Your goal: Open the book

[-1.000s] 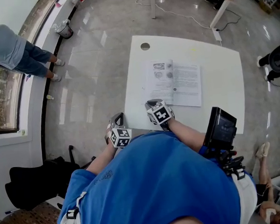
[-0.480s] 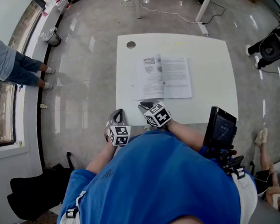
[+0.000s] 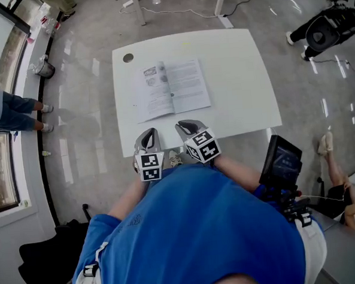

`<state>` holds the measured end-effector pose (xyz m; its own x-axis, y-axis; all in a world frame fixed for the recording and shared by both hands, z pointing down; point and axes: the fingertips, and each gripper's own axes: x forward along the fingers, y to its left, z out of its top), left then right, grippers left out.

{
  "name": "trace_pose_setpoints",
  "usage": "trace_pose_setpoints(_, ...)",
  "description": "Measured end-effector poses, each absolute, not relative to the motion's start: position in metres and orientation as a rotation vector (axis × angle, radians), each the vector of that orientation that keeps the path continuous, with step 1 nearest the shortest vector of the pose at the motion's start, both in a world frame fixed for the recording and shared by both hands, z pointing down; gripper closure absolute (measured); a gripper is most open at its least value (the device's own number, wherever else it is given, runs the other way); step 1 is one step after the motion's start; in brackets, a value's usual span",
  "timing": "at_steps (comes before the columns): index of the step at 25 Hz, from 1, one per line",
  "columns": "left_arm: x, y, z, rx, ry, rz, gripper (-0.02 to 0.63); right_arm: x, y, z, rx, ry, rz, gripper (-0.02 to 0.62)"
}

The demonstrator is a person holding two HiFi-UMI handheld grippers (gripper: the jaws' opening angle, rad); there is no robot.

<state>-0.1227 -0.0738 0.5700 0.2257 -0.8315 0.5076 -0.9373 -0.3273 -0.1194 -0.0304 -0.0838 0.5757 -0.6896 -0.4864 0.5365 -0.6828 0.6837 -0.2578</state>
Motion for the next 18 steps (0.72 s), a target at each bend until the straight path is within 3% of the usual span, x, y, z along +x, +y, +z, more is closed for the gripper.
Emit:
trace_pose_setpoints(10, -0.013, -0.016, 0.549, 2.355, -1.64, 0.647, 0.599, 0.103, -0.024, 0.55, 1.178, -2.449, 0.604, 0.563)
trace_pose_setpoints(18, 0.027, 0.051, 0.52, 2.377, -1.688, 0.597, 0.598, 0.148, 0.044, 0.515, 1.245, -2.516, 0.571, 0.582)
